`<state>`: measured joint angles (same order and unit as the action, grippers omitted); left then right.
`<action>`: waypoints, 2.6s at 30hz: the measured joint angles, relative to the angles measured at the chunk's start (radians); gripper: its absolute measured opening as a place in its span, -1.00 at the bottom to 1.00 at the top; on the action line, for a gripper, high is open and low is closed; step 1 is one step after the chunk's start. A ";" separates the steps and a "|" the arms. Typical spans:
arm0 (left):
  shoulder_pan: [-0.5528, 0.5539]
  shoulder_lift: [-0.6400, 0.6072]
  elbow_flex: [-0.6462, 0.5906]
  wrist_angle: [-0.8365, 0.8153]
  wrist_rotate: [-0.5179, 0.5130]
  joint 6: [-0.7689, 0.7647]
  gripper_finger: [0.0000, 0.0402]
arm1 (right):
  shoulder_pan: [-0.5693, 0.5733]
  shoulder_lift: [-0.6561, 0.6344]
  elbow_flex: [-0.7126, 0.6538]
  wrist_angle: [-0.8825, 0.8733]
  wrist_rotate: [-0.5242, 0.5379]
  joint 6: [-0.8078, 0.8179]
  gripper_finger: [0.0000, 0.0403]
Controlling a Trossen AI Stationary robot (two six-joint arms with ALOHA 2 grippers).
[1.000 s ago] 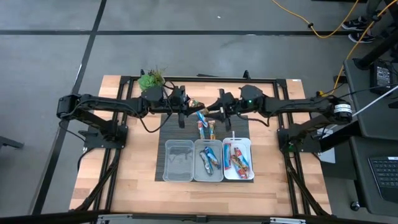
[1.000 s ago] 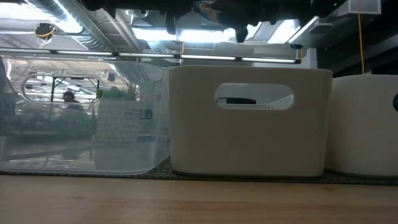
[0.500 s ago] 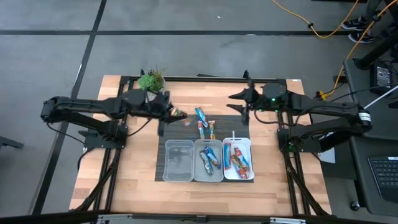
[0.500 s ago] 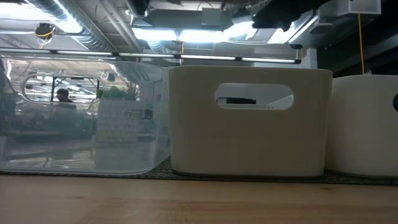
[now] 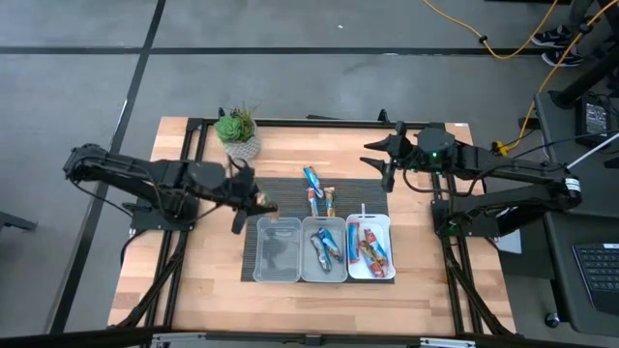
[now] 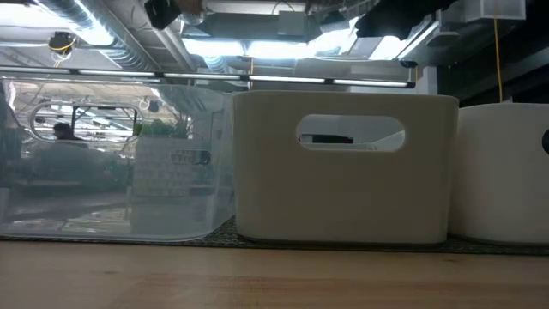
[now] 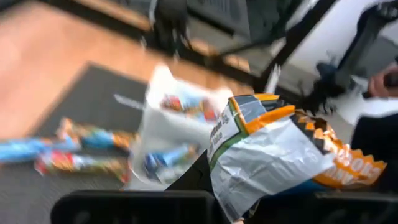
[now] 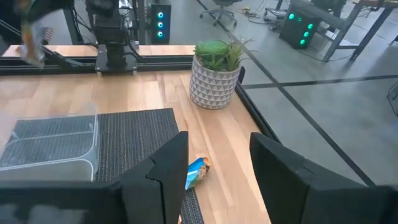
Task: Pick and place Granola Bars by type
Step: Put the yellow granola bar into the transparent bin
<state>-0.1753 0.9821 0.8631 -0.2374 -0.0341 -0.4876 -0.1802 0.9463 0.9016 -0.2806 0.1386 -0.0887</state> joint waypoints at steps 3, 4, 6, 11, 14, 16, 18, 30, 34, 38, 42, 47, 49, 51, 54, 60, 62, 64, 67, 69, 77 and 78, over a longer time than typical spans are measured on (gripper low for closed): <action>-0.051 0.058 -0.005 -0.008 0.029 -0.024 -0.89 | 0.000 0.000 0.000 0.000 0.000 0.003 -0.14; -0.068 0.078 -0.007 -0.009 0.044 -0.023 -0.88 | 0.000 0.000 0.000 0.000 0.000 0.005 -0.14; -0.101 0.122 -0.013 -0.002 0.067 -0.018 -0.89 | 0.000 0.000 0.000 0.000 0.000 0.006 -0.14; -0.140 0.218 -0.045 -0.009 0.073 -0.016 -0.90 | 0.000 0.000 -0.001 0.000 0.001 0.005 -0.14; -0.142 0.278 -0.048 -0.006 0.073 -0.005 -0.89 | 0.000 0.000 -0.001 0.000 0.001 0.005 -0.14; -0.142 0.310 -0.049 -0.003 0.072 0.001 -0.89 | 0.000 0.000 -0.001 0.000 0.001 0.005 -0.14; -0.142 0.342 -0.048 0.002 0.072 0.007 -0.89 | 0.000 0.000 -0.001 0.000 0.001 0.003 -0.14; -0.141 0.405 -0.048 0.002 0.106 0.010 -0.78 | 0.000 0.000 -0.001 -0.001 0.001 -0.002 -0.14; -0.130 0.405 -0.048 0.001 0.122 -0.032 -0.62 | 0.000 0.000 -0.001 -0.002 0.001 -0.006 -0.14; -0.123 0.399 -0.048 -0.005 0.132 -0.052 -0.40 | 0.000 0.000 -0.001 -0.001 0.000 -0.038 -0.14; -0.116 0.358 -0.043 -0.018 0.135 -0.043 -0.20 | 0.000 0.001 -0.001 0.015 0.000 -0.052 -0.14; -0.082 0.305 0.043 -0.190 0.126 0.047 -0.06 | 0.000 0.001 -0.001 0.031 -0.023 -0.077 -0.14; -0.057 0.300 0.095 -0.276 0.117 0.119 -0.04 | 0.000 0.001 -0.001 0.031 -0.024 -0.084 -0.14; -0.027 0.299 0.148 -0.362 0.104 0.200 -0.04 | 0.000 0.001 -0.001 0.032 -0.024 -0.100 -0.14; 0.026 0.301 0.207 -0.462 0.053 0.311 -0.04 | 0.000 0.001 -0.001 0.038 -0.025 -0.102 -0.14; 0.168 0.302 0.233 -0.527 -0.003 0.426 -0.04 | 0.000 0.001 -0.001 0.038 -0.027 -0.095 -0.14; 0.211 0.302 0.233 -0.525 0.013 0.475 -0.03 | 0.000 0.001 -0.001 0.038 -0.027 -0.080 -0.14; 0.246 0.302 0.233 -0.525 0.025 0.533 -0.03 | 0.000 0.001 -0.001 0.038 -0.027 -0.073 -0.14; 0.298 0.303 0.234 -0.523 0.025 0.616 -0.03 | 0.000 0.001 -0.001 0.038 -0.027 -0.071 -0.14; 0.333 0.314 0.235 -0.521 0.023 0.668 -0.03 | 0.000 0.001 -0.001 0.038 -0.027 -0.063 -0.14; 0.409 0.425 0.235 -0.483 0.022 0.849 -0.03 | 0.000 0.001 -0.016 0.044 -0.027 -0.046 -0.14; 0.410 0.439 0.235 -0.468 0.022 0.864 -0.03 | 0.000 0.000 -0.023 0.050 -0.027 -0.045 -0.14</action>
<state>0.2349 1.4216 1.0981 -0.7056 -0.0124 0.3767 -0.1802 0.9466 0.8791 -0.2306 0.1116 -0.1339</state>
